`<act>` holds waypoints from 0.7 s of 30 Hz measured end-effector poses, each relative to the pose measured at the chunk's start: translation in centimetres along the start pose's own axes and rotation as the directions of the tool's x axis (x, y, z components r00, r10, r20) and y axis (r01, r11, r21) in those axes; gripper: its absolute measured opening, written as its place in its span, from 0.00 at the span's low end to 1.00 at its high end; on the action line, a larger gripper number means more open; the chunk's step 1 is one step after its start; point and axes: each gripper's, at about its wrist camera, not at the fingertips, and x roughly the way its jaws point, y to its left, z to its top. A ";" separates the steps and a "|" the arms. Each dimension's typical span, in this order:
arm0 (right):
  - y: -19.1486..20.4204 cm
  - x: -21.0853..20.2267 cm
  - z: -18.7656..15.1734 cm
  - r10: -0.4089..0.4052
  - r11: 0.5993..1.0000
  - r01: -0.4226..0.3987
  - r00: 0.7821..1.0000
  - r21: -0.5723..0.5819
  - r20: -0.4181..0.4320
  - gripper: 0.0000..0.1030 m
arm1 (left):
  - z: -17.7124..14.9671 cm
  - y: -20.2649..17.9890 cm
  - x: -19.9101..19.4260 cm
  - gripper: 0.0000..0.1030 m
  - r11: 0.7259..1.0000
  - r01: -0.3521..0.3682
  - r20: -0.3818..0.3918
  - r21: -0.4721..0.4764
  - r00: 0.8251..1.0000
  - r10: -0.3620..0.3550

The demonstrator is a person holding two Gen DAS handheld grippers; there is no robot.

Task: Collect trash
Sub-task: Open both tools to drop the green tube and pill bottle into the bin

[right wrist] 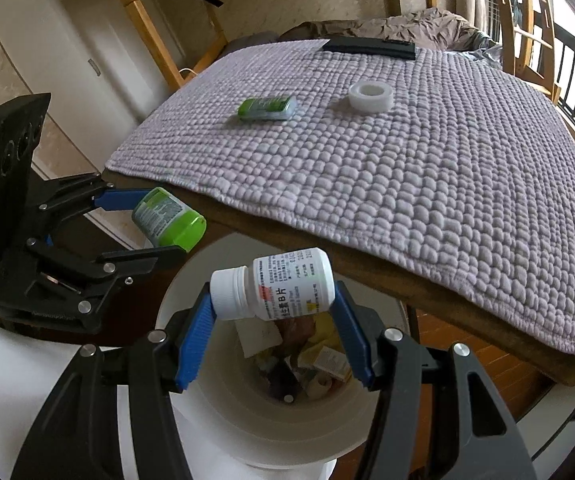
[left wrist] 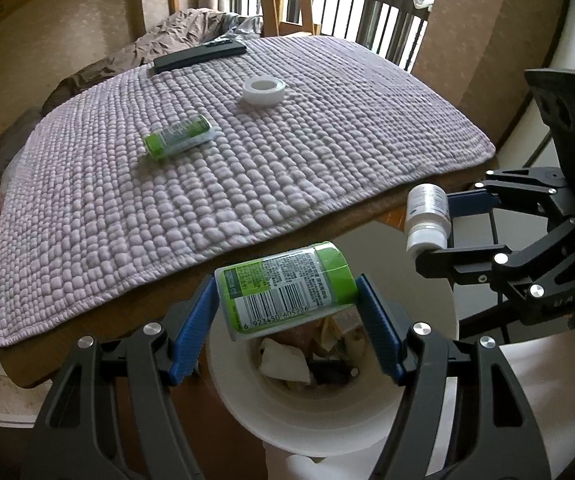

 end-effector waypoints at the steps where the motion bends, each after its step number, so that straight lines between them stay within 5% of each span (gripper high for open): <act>1: 0.1 0.1 -0.1 0.001 1.000 -0.001 1.000 -0.001 -0.004 0.55 | -0.1 -0.1 0.0 0.69 1.000 0.003 -0.003 0.002 1.000 -0.003; 21: -0.3 3.1 -1.9 -0.015 1.000 0.014 0.996 -0.016 -0.090 0.55 | -2.4 0.4 3.9 0.69 1.000 0.004 -0.123 0.026 0.992 -0.001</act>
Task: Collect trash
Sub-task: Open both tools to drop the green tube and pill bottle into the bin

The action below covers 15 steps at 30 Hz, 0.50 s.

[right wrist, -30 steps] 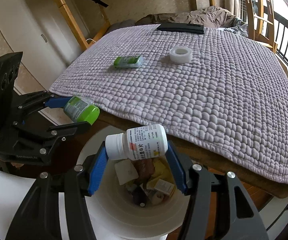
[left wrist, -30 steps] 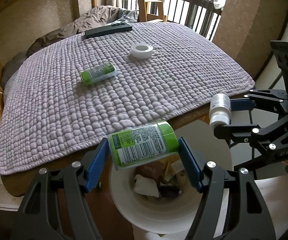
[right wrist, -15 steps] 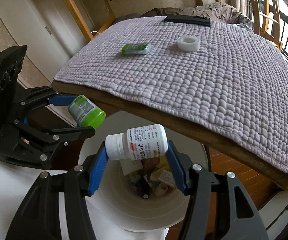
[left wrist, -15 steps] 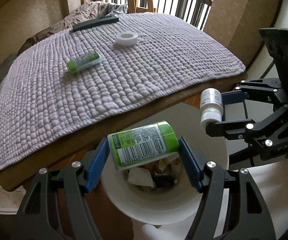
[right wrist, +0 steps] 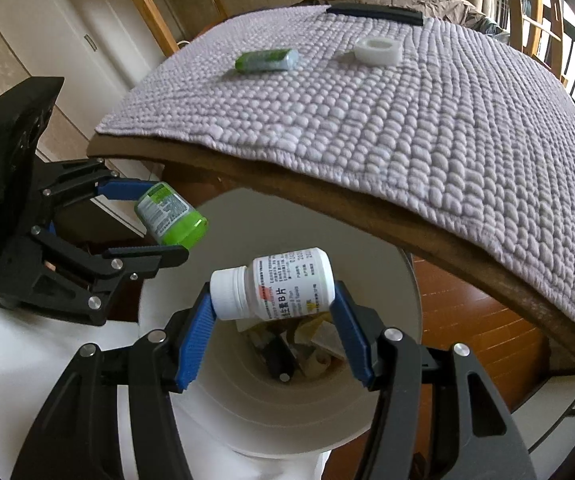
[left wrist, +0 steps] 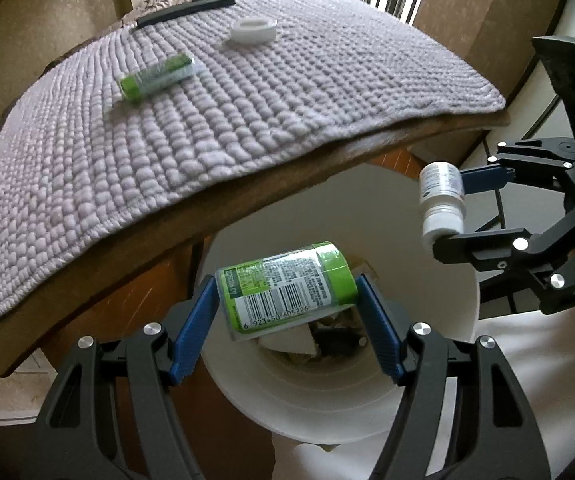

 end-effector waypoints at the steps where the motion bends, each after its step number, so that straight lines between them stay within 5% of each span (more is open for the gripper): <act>1: -0.1 0.3 -0.2 -0.002 1.000 0.002 1.000 0.002 -0.006 0.55 | -0.1 0.1 0.2 0.69 1.000 0.001 -0.006 -0.001 1.000 -0.001; 15: -0.8 2.2 -1.2 -0.015 0.999 0.016 0.999 0.028 -0.039 0.55 | -0.5 0.5 2.8 0.69 1.000 -0.011 -0.063 0.007 0.998 0.011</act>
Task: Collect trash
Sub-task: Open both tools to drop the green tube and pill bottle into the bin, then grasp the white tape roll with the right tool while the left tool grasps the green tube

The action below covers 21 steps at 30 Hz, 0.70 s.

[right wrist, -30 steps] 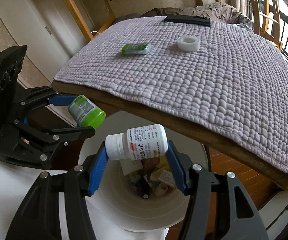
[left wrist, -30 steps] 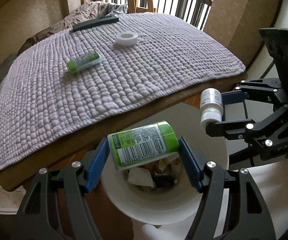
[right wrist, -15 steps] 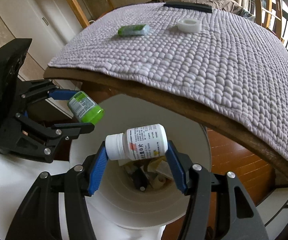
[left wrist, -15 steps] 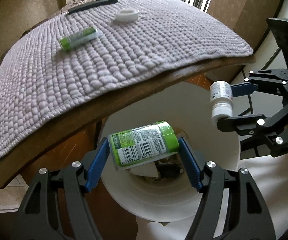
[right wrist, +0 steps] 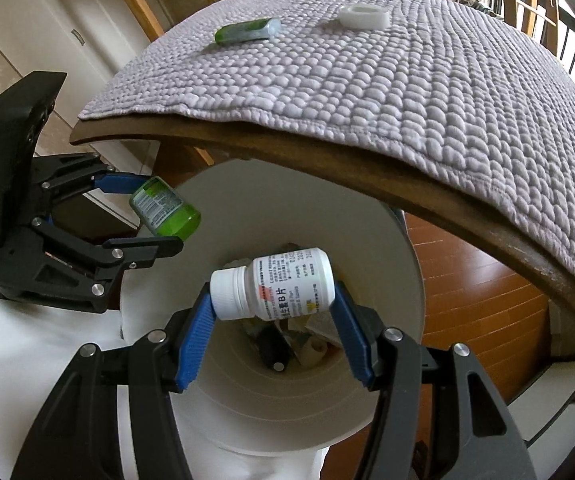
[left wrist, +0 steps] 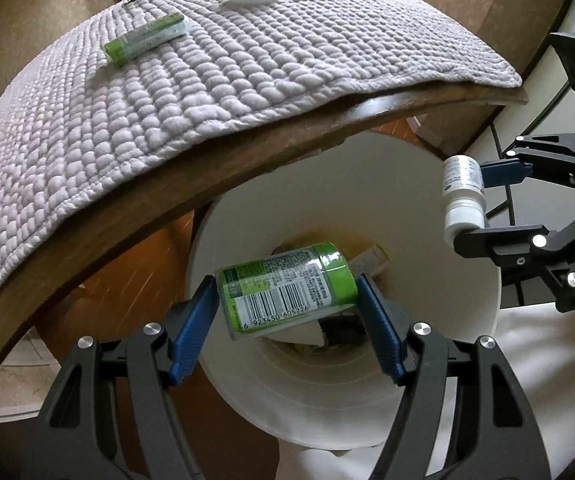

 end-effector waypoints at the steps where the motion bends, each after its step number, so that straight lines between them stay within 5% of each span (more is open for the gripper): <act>1: 0.1 0.1 -0.1 -0.003 1.000 0.003 1.000 -0.001 -0.002 0.55 | 0.0 0.0 0.2 0.69 1.000 -0.002 -0.003 0.002 1.000 0.002; 14: 0.5 1.5 -0.5 -0.014 1.000 0.014 1.000 0.003 -0.027 0.56 | 0.0 -0.8 2.7 0.69 1.000 -0.007 -0.035 -0.003 0.999 0.006; 16: 0.4 1.8 -0.6 -0.008 1.000 0.008 0.999 0.009 -0.031 0.62 | 0.0 -0.8 3.0 0.69 1.000 -0.002 -0.045 -0.006 0.999 0.002; 18: 0.3 1.8 -0.5 -0.011 1.000 0.011 1.000 0.017 -0.028 0.74 | 0.2 -0.8 3.4 0.78 1.000 -0.006 -0.051 -0.001 0.999 0.006; 21: -0.1 1.5 -0.4 -0.004 1.000 0.005 1.000 0.031 -0.017 0.75 | 0.1 -1.1 3.4 0.87 1.000 -0.005 -0.039 0.004 0.999 0.005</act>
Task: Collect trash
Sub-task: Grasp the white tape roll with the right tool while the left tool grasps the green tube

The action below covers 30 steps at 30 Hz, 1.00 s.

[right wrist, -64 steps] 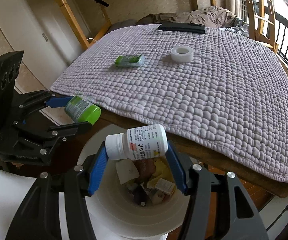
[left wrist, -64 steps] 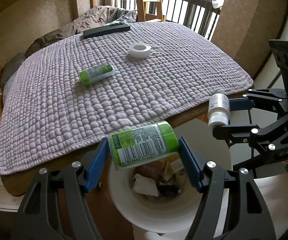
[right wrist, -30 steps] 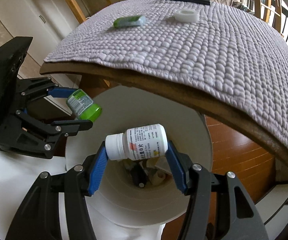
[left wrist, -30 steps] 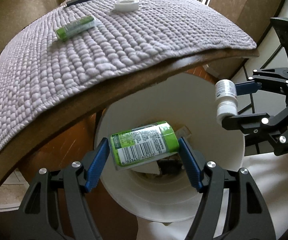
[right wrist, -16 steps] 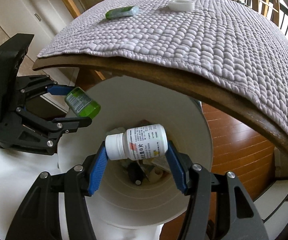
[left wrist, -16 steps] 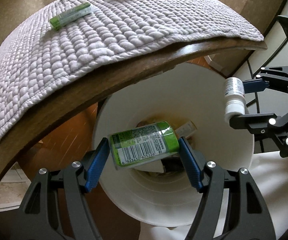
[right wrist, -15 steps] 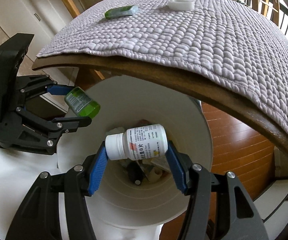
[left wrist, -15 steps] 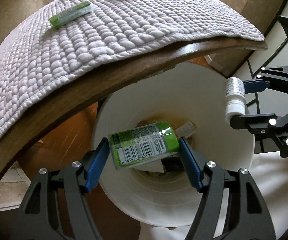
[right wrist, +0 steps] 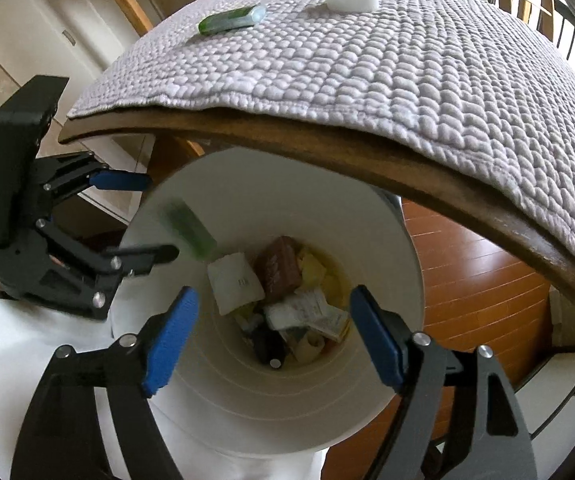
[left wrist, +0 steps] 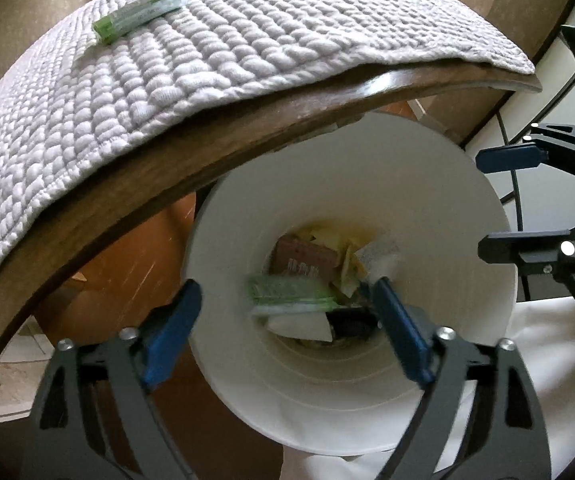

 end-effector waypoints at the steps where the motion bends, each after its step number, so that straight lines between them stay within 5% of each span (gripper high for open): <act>1: 0.0 -0.1 0.1 -0.003 1.000 0.003 1.000 0.001 0.002 0.75 | 0.0 0.0 0.0 0.87 1.000 0.007 0.001 -0.002 1.000 -0.007; 10: 0.4 -4.0 1.4 -0.010 0.999 0.013 0.996 -0.039 0.090 0.75 | 0.6 -0.6 -4.3 0.87 0.999 0.050 0.070 0.021 0.996 -0.051; 14: 0.4 -7.0 3.3 -0.049 0.997 0.061 0.979 -0.055 0.196 0.91 | 1.9 0.7 -8.3 0.94 0.996 0.084 0.187 0.008 0.979 -0.084; 16: 0.0 -7.9 4.9 -0.097 0.993 0.109 0.960 -0.033 0.264 0.96 | 3.2 2.0 -10.6 0.99 0.998 0.037 0.285 -0.044 0.958 -0.023; 20: -2.0 -7.8 8.5 -0.179 0.983 0.183 0.925 0.021 0.334 0.96 | 5.8 4.7 -10.7 0.99 0.986 -0.035 0.340 -0.161 0.936 0.089; 30: -3.8 -3.3 16.6 -0.254 0.966 0.257 0.910 0.036 0.328 0.96 | 11.5 7.7 -5.8 0.99 0.963 -0.092 0.308 -0.254 0.936 0.171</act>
